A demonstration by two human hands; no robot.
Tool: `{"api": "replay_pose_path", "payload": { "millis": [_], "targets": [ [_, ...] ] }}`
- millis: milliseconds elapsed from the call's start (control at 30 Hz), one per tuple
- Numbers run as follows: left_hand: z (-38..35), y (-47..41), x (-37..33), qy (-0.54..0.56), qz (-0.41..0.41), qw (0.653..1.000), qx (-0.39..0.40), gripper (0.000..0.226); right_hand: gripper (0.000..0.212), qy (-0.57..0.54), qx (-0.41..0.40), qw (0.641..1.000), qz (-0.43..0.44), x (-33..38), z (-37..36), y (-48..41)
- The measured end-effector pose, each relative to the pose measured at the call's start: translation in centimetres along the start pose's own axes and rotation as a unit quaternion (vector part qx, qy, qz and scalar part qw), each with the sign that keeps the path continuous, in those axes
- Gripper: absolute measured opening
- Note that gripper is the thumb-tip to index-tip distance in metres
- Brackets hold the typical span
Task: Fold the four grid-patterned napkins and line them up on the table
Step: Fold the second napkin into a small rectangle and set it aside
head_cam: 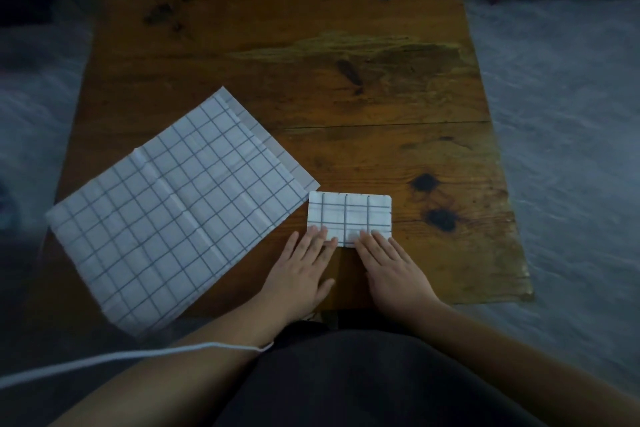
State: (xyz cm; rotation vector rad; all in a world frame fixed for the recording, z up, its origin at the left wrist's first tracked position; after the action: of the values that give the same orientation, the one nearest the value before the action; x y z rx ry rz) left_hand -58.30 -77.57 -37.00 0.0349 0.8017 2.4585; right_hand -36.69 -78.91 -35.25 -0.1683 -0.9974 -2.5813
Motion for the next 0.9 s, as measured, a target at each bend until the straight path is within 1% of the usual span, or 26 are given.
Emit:
{"api": "replay_pose_path", "payload": {
  "millis": [100,200,267,333,533,600,667,767,900],
  "targets": [
    [-0.3,0.3,-1.1,-0.009,-0.014,1.0,0.01,0.076,0.067,-0.009,0.001,1.0,0.005,1.5,-0.7,-0.1],
    [-0.8,0.6,-1.2,0.0,0.007,1.0,0.016,0.074,0.069,-0.015,-0.005,1.0,-0.018,1.3,-1.5,0.1],
    [-1.1,1.1,-0.6,0.009,0.017,1.0,0.002,0.073,0.064,-0.014,-0.017,0.999,-0.034,0.8,-1.8,0.7],
    [-1.5,1.7,0.3,0.019,0.02,1.0,0.009,0.071,0.062,-0.025,-0.016,0.998,-0.055,0.3,-1.9,1.4],
    [-1.2,2.8,1.5,0.029,0.032,0.999,0.007,0.071,0.065,-0.044,-0.03,0.992,-0.116,-0.9,-2.0,3.2],
    [-0.4,2.6,0.8,0.028,0.029,0.999,-0.011,0.071,0.065,-0.054,-0.038,0.992,-0.112,0.0,-1.4,3.0],
    [0.6,1.9,-0.6,0.034,0.006,0.999,-0.024,0.071,0.064,-0.053,-0.047,0.994,-0.086,1.4,-0.7,2.3],
    [1.6,0.5,-2.7,0.028,-0.015,0.999,-0.019,0.071,0.062,-0.064,-0.043,0.995,-0.056,3.2,-0.1,0.6],
    [1.2,-0.3,-2.4,0.046,0.016,0.999,0.013,0.069,0.063,-0.081,-0.036,0.994,-0.068,2.7,-0.3,0.0]
  ]
}}
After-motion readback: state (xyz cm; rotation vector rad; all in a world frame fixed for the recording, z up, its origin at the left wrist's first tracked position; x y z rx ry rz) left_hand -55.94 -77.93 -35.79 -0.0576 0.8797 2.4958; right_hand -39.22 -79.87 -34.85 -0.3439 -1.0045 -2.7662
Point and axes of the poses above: each hand's wrist, its own y-axis away from the middle knuckle, its own z-axis out of the back of the hand, x = y × z, the point moved 2 cm from there along -y, towards the middle knuckle, and after that the axes turned 12 degrees about x, right-handed, at the moved point
